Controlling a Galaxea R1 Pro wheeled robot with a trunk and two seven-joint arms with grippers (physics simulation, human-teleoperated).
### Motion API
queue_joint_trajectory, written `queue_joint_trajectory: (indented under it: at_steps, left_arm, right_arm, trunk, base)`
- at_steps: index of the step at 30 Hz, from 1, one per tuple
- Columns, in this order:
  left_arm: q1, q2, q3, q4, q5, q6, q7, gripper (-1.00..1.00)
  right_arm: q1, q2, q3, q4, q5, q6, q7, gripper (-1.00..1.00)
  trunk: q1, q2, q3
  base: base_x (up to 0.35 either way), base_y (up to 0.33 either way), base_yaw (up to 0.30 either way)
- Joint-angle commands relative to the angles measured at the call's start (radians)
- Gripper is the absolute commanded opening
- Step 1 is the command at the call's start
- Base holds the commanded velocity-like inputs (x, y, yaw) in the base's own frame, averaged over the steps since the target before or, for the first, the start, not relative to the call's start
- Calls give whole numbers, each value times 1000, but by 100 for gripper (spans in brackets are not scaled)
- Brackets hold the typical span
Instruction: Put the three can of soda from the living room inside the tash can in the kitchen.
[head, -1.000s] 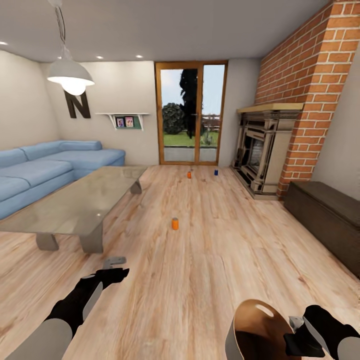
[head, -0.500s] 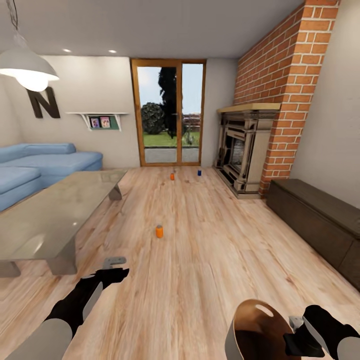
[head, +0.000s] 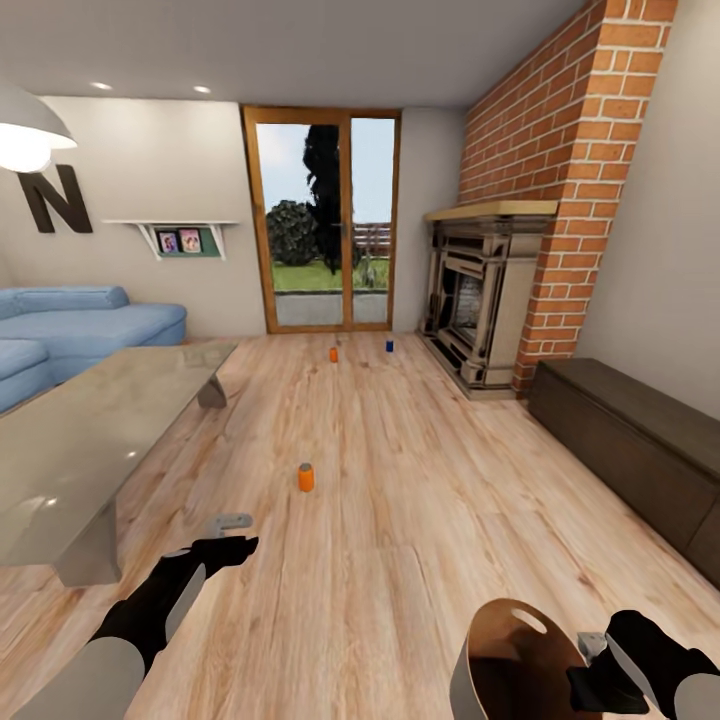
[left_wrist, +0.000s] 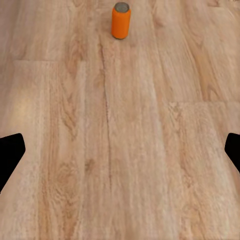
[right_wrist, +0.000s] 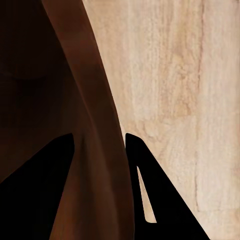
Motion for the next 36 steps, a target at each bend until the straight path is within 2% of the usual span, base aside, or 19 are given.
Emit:
queue_joint_trajectory:
  at_steps: [1, 26, 36]
  left_arm:
    - [0, 0, 0, 0, 0, 0, 0, 100]
    - [0, 0, 0, 1, -1, 0, 0, 100]
    - [0, 0, 0, 1, -1, 0, 0, 100]
  right_arm:
    - [-1, 0, -4, -1, -17, 3, 0, -100]
    - [-1, 0, -3, -3, -15, 3, -2, -100]
    - [-1, 0, -4, -4, -15, 3, -3, -100]
  trunk:
    - [0, 0, -1]
    - [0, 0, -40]
    - [0, 0, -45]
  base:
    - [325, 0, -2]
    - [325, 0, 0]
    - [325, 0, 0]
